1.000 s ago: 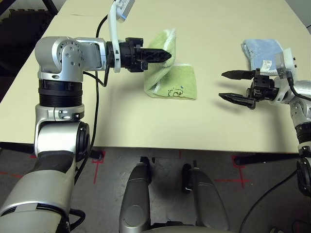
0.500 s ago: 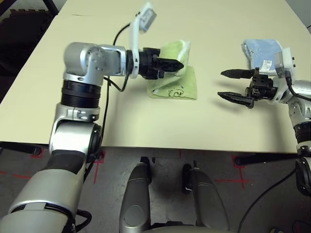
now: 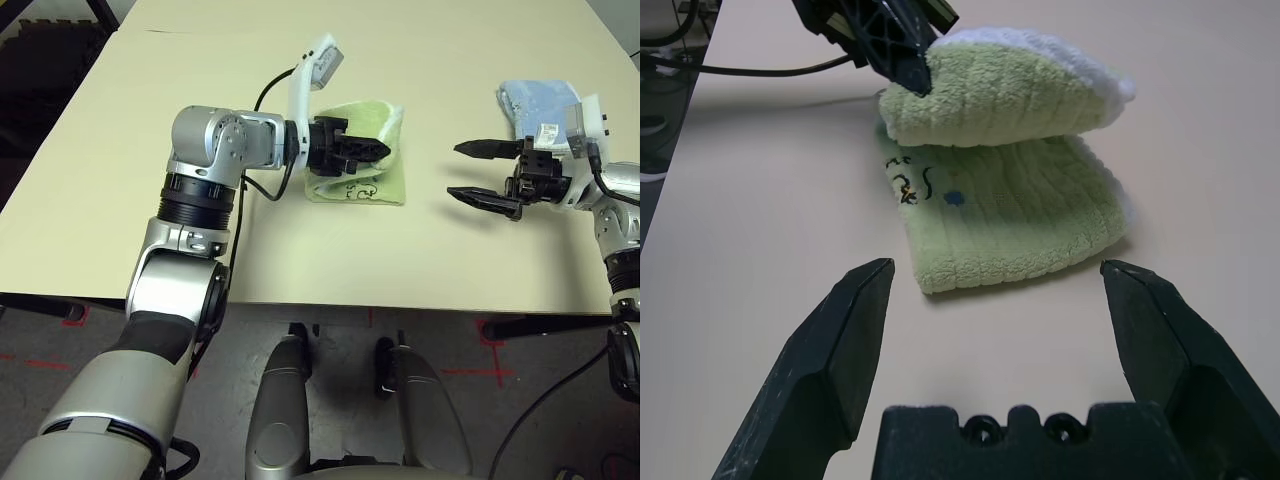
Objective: Fold the towel and set it aside.
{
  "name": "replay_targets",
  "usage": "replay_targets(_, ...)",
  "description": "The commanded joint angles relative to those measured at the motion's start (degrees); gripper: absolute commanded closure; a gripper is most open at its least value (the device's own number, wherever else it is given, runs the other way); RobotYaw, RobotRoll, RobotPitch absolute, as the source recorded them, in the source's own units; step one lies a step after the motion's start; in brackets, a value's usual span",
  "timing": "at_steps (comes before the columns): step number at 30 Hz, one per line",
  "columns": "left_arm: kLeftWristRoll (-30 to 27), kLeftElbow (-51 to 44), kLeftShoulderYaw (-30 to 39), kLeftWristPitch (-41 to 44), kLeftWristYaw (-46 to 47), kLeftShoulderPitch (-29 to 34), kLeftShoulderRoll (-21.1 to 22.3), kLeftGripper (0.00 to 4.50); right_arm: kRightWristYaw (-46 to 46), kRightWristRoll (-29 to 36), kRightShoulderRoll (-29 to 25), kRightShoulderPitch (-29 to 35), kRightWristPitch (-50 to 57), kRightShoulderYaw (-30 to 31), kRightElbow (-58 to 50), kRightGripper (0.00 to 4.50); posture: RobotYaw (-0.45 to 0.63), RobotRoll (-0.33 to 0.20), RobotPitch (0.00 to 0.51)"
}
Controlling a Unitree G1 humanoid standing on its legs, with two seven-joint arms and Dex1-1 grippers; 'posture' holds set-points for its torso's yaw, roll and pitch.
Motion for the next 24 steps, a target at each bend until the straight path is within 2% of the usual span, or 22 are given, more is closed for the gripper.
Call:
replay_targets(1,-0.3,-2.3,-2.0,0.9,-0.6,1.7,0.1,4.49,0.1,-0.2,-0.8,-0.2,-0.6,-0.6,0.0,0.00,0.03,0.000,0.229)
replay_targets(5,-0.3,-2.8,-2.3,0.8,-0.4,2.3,-0.2,4.49,0.1,-0.2,-0.9,-0.3,-0.7,-0.6,0.1,0.00,0.03,0.000,0.227)
replay_targets(6,0.0,-2.7,-2.3,0.2,0.0,2.3,-0.5,3.98,0.1,-0.3,-0.9,-0.4,-0.7,-0.6,0.0,0.00,0.03,0.000,0.228)
replay_targets(9,0.8,-1.8,-2.0,-1.7,0.8,2.1,-1.0,3.04,0.0,-0.3,-0.9,-0.4,-0.6,-0.5,-0.1,0.00,0.03,0.000,0.228)
replay_targets(16,1.2,0.5,0.4,-5.1,2.8,0.5,-2.7,0.29,0.0,-0.5,-0.9,-0.6,-0.7,-0.5,0.2,0.00,0.03,0.000,0.230)
replay_targets(17,0.8,0.9,1.5,-5.2,3.2,-0.2,-3.1,0.02,0.0,-0.5,-0.9,-0.7,-0.8,-0.4,0.3,0.00,0.03,0.000,0.230)
replay_targets(20,0.0,2.3,4.5,-8.2,2.1,-2.4,-2.8,0.02,-0.2,-0.6,-0.5,-1.2,-0.8,-0.3,0.7,0.00,0.04,0.000,0.231)
replay_targets(24,-0.4,1.3,5.0,-17.7,-9.1,-0.5,2.6,0.02,-0.8,0.5,1.4,-3.3,0.1,-0.7,1.8,0.00,0.04,0.000,0.233)
